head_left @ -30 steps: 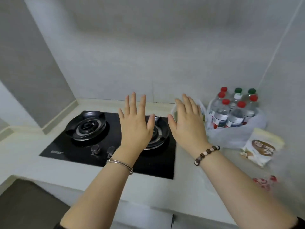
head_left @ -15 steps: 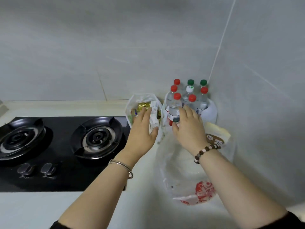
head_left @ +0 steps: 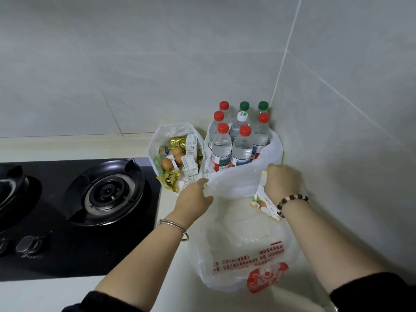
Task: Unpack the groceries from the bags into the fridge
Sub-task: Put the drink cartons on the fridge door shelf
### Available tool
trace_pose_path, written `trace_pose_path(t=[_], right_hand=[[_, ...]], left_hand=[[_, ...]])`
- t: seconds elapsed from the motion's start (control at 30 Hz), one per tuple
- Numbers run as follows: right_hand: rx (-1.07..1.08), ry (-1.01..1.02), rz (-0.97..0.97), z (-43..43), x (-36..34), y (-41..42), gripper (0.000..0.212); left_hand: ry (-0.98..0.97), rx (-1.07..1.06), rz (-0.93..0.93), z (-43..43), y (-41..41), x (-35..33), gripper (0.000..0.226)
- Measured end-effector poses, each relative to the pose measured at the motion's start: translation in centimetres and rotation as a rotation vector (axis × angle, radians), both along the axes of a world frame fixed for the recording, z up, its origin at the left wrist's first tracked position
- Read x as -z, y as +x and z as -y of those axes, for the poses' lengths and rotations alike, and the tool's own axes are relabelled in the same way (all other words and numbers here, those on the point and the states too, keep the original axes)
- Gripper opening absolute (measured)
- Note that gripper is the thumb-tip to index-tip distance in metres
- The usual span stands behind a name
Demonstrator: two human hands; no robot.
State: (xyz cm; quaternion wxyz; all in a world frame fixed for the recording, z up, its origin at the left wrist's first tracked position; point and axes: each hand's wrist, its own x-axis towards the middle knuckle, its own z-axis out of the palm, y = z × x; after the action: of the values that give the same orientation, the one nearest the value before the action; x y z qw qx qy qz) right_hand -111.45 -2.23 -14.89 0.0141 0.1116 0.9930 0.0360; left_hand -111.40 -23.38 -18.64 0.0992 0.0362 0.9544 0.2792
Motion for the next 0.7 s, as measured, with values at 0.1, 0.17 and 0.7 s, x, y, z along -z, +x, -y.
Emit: trace_pose_path(t=[0.1,0.17,0.7], right_hand=[[-0.010,-0.073,0.028,0.6,0.4,-0.4,0.019],[-0.026,-0.142,0.001,0.9,0.4,-0.6,0.022],[-0.503,-0.584,-0.221,6.7,-10.9,-0.7,0.015]], left_hand=[[0.031,-0.044,-0.038,0.3,-0.3,0.5,0.042],[0.053,-0.062,-0.049,0.4,-0.4,0.5,0.037],[0.774,0.127,0.165,1.8,-0.5,-5.6,0.024]])
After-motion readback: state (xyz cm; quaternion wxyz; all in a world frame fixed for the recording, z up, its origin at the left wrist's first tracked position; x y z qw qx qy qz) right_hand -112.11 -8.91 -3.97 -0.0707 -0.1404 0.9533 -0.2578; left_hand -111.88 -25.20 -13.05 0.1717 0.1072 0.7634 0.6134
